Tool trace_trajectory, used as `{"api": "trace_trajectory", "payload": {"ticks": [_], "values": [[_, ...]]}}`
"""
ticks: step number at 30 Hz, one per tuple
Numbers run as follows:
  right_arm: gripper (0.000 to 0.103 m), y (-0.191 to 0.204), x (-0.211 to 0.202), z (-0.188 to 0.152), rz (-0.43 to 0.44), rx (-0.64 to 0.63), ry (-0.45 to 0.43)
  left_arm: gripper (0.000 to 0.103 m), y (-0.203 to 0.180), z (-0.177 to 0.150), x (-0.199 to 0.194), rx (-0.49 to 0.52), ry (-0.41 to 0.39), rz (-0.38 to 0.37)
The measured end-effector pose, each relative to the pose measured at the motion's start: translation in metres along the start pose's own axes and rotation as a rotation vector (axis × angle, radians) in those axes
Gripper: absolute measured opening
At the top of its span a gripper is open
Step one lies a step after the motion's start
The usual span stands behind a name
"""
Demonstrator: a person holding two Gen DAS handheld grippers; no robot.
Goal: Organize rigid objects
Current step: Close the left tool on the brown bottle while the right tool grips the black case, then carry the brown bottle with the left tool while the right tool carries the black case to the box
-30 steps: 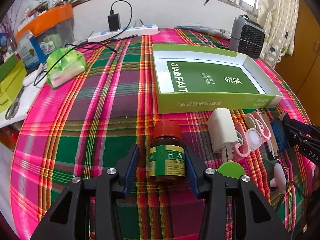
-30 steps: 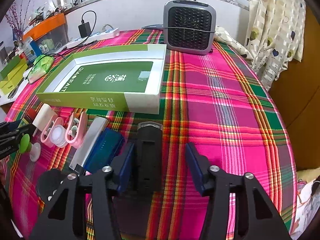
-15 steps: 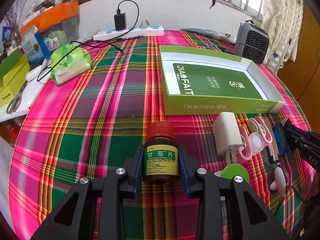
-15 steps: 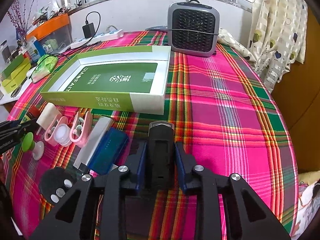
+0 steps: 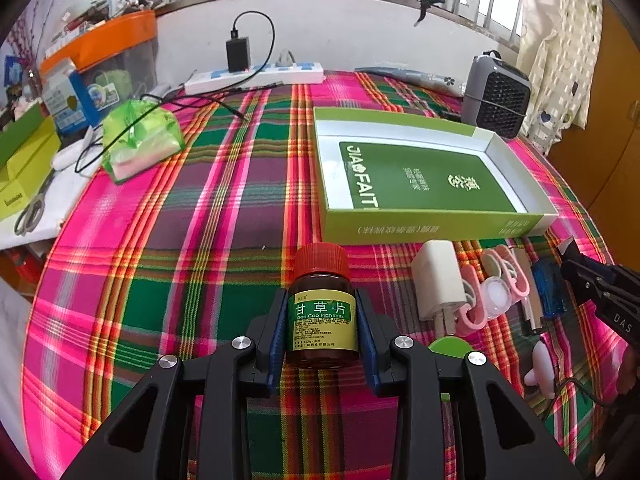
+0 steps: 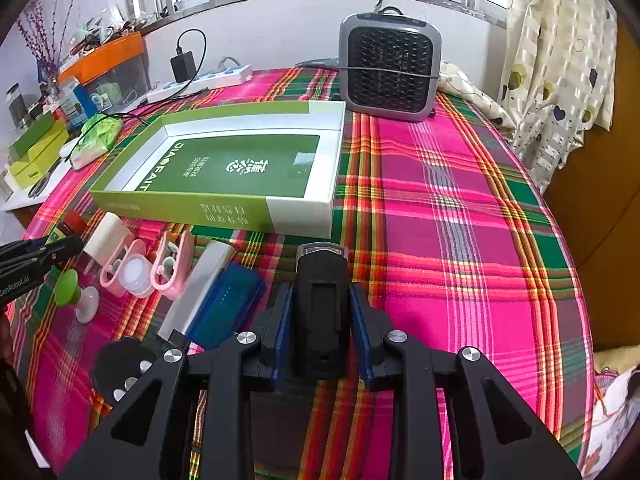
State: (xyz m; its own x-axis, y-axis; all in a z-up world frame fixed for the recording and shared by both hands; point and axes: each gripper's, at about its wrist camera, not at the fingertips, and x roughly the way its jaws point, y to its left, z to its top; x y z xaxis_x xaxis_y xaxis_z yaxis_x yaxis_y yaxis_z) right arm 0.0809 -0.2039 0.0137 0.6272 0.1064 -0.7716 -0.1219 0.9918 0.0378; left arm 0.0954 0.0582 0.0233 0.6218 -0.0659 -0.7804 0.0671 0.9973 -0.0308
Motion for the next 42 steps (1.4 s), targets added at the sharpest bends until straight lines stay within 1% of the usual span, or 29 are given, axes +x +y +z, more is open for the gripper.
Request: {"api": "trace_trajectory", "payload": {"ticks": [7,17,22,29,32,38,42], "values": [[0.029,0.001,-0.011,0.008,0.012,-0.01,-0.023,0.031,-0.003,0.011,-0.012,0.014,-0.031,0.0],[0.029,0.004,-0.021,0.037,0.038,-0.035,-0.056,0.031,-0.01,0.039,-0.021,0.036,-0.084,-0.025],[0.029,0.006,-0.018,0.048,0.049,-0.044,-0.057,0.031,-0.013,0.053,-0.019,0.041,-0.093,-0.042],[0.029,0.007,-0.009,0.068,0.069,-0.044,-0.053,0.031,-0.021,0.075,-0.007,0.05,-0.096,-0.07],[0.029,0.007,-0.003,0.078,0.078,-0.04,-0.047,0.031,-0.024,0.083,0.001,0.057,-0.093,-0.07],[0.029,0.006,0.018,0.099,0.07,-0.04,-0.022,0.031,-0.027,0.097,0.023,0.073,-0.064,-0.077],[0.029,0.006,0.032,0.108,0.08,-0.034,0.0,0.031,-0.026,0.103,0.04,0.076,-0.038,-0.081]]}}
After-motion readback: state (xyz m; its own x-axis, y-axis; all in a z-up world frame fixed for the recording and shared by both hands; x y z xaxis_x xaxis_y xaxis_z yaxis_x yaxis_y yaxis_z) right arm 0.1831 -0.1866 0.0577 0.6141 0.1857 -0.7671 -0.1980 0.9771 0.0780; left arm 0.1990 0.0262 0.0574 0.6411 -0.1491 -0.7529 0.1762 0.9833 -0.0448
